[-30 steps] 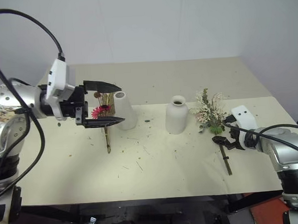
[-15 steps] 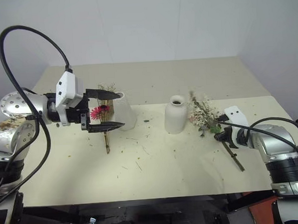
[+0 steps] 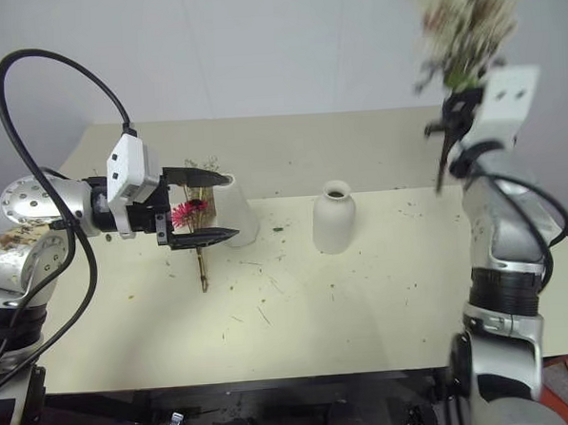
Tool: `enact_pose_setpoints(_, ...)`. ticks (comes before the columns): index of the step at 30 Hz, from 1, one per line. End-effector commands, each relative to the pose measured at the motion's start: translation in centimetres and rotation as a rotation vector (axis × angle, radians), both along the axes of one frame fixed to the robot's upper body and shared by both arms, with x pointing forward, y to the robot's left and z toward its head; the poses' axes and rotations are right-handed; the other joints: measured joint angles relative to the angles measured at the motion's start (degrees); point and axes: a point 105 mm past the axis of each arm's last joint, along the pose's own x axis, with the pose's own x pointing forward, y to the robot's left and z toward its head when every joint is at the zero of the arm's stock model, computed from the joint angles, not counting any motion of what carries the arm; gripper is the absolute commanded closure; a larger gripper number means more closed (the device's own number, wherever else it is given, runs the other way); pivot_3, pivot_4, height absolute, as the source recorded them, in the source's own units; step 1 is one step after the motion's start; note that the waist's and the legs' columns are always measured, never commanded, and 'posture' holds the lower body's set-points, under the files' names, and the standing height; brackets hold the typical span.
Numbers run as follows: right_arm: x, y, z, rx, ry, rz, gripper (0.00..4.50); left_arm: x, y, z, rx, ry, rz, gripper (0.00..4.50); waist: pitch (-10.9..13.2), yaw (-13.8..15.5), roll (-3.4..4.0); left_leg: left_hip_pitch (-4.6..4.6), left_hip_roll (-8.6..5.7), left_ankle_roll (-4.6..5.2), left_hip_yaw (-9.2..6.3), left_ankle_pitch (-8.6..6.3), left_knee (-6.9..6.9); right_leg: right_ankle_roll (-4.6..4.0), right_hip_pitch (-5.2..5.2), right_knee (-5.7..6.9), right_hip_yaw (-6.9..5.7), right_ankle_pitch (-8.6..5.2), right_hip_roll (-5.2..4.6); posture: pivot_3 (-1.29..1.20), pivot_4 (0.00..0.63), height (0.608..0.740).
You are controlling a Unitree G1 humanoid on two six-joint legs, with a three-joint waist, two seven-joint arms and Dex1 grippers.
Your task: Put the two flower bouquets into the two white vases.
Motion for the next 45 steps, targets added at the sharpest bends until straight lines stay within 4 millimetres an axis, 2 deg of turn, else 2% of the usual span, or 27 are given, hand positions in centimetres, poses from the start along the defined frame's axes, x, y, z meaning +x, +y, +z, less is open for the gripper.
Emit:
enact_pose_setpoints(1,-3.1,1.3,3.6,0.218,-0.253,0.236,4.27,-0.1,0.4,1.1,-0.026,-0.038,0.026,0.00,0.00,0.04,0.00,0.00,-0.01,0.00,0.00,0.00,0.01,-0.02,0.02,-0.01,0.00,0.02,-0.03,0.00,0.150,0.740)
enact_pose_setpoints(4,-4.0,3.1,4.3,0.287,-0.332,0.359,4.27,0.0,0.4,1.2,-0.039,-0.033,0.038,0.00,0.01,0.17,0.02,0.00,-0.06,0.00,0.01,0.00,0.06,-0.03,0.04,0.02,0.01,0.04,-0.06,0.00,0.150,0.740)
enact_pose_setpoints(9,-4.2,7.0,2.5,0.186,-0.333,0.484,4.27,0.0,0.5,0.5,-0.030,-0.015,0.057,0.00,0.03,-0.06,0.05,0.05,-0.02,0.00,0.00,0.00,0.03,-0.04,0.02,0.06,0.01,0.03,-0.01,0.00,0.150,0.740)
enact_pose_setpoints(14,-3.0,8.6,0.9,0.159,-0.303,0.516,4.27,-0.1,1.0,0.1,-0.031,-0.001,0.082,0.00,0.04,-0.21,0.06,0.08,-0.01,0.00,0.02,0.01,0.02,-0.05,-0.01,0.14,0.03,0.03,0.01,0.00,0.150,0.740)
enact_pose_setpoints(22,-0.4,10.1,-0.8,0.156,-0.248,0.537,4.27,-0.3,1.5,-0.5,-0.036,0.027,0.118,0.00,0.04,-0.06,0.07,0.07,-0.01,0.00,0.01,0.01,0.02,-0.05,-0.01,0.10,0.03,0.03,0.00,0.00,0.150,0.740)
enact_pose_setpoints(28,0.5,10.1,-2.2,0.143,-0.219,0.533,4.27,-0.5,1.8,-0.7,-0.040,0.037,0.137,0.00,0.04,-0.05,0.07,0.08,-0.01,0.00,0.01,0.01,0.02,-0.05,-0.01,0.11,0.03,0.03,0.00,0.00,0.150,0.740)
enact_pose_setpoints(39,0.8,11.0,-5.8,0.057,-0.151,0.506,4.27,-0.4,1.7,-1.0,-0.043,0.043,0.137,0.00,0.04,-0.06,0.07,0.07,-0.02,0.00,0.01,0.01,0.02,-0.05,-0.01,0.10,0.03,0.03,0.00,0.00,0.150,0.740)
enact_pose_setpoints(45,0.5,11.2,-6.7,0.006,-0.152,0.502,4.27,-0.2,1.7,-1.0,-0.046,0.046,0.126,0.00,0.04,-0.09,0.07,0.08,-0.01,0.00,0.01,0.01,0.01,-0.05,-0.02,0.10,0.03,0.03,0.00,0.00,0.150,0.740)
